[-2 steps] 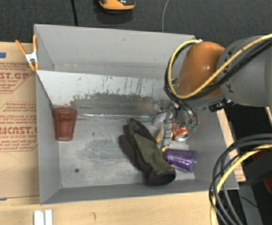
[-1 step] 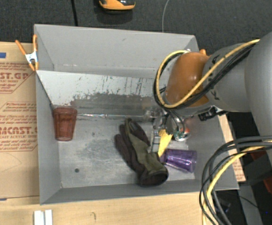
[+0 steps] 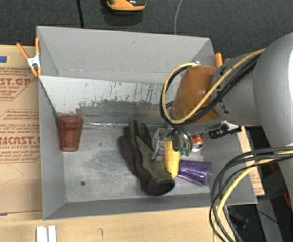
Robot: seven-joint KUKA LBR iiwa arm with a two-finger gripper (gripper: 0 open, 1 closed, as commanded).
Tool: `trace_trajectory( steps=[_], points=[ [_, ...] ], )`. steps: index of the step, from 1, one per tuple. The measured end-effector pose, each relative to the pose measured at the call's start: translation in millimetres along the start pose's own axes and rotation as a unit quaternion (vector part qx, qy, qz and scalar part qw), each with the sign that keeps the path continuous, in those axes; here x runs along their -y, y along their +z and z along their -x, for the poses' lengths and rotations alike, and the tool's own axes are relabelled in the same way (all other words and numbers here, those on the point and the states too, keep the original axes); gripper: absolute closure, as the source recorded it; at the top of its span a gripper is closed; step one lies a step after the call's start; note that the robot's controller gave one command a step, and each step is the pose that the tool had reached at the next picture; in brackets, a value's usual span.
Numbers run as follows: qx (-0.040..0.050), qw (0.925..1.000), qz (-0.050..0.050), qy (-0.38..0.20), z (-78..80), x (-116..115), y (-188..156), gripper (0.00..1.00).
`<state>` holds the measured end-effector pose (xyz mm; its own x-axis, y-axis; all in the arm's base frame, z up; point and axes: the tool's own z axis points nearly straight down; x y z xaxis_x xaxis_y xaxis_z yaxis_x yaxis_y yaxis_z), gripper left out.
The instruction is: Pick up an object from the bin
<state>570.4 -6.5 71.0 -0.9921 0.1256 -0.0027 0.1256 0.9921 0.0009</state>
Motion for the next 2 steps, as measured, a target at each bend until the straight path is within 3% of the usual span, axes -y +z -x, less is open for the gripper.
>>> trace_trajectory(
  steps=[1,2],
  points=[
    [0.0000,1.0000,0.000,0.000,0.0,0,0,1.00],
    [-0.0049,1.0000,0.000,-0.004,3.7,7,-38,1.00]
  ],
)
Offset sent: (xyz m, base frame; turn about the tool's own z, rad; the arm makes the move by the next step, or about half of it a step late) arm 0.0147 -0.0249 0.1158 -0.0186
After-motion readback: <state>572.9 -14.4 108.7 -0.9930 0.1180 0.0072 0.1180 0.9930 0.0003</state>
